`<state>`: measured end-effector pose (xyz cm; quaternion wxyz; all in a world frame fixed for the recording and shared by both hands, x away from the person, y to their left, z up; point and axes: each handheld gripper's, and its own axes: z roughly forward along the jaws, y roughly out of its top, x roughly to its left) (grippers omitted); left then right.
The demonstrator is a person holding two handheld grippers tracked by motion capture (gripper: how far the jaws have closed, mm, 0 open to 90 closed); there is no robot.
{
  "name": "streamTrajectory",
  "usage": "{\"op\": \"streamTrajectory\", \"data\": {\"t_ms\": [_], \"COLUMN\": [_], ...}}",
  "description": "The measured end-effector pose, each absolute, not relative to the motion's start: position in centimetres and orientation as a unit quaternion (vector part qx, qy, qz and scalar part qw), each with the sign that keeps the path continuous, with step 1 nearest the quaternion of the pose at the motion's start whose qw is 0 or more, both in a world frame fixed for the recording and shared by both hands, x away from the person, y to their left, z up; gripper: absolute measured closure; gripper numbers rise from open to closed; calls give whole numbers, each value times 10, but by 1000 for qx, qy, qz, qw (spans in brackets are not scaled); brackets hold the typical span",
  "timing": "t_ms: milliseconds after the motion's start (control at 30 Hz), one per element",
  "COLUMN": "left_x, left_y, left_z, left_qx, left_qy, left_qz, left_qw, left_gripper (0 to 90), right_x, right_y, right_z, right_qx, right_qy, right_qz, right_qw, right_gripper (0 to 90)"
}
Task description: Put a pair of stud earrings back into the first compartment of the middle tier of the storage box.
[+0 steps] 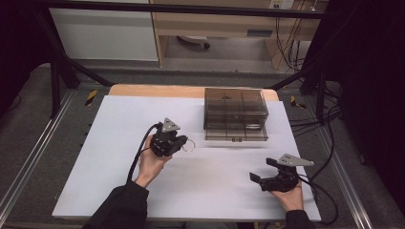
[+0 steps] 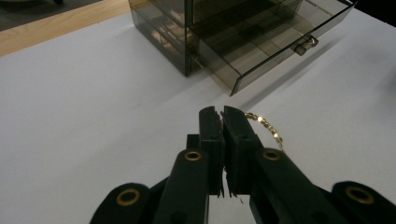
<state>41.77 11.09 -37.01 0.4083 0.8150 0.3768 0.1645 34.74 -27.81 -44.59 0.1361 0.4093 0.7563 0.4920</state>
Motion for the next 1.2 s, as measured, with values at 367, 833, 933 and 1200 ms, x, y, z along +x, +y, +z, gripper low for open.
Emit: {"op": "streamTrajectory", "data": {"t_ms": [367, 833, 933, 1200], "left_x": [429, 452, 458, 471], "left_y": [88, 60, 57, 51], "left_z": [-358, -356, -356, -360], "left_qx": [818, 820, 821, 819], "left_qy": [365, 364, 366, 372], "left_qz": [161, 163, 163, 162], "left_qw": [415, 410, 407, 406], "left_gripper": [865, 865, 865, 865], "right_x": [348, 347, 347, 347], "right_y": [-278, -278, -278, -278], "right_z": [-446, -446, -446, -446], "right_qx": [409, 409, 408, 407], "right_qy": [757, 757, 758, 759], "right_qz": [491, 491, 490, 489], "right_qw": [136, 135, 135, 136], "right_gripper": [5, 5, 5, 5]}}
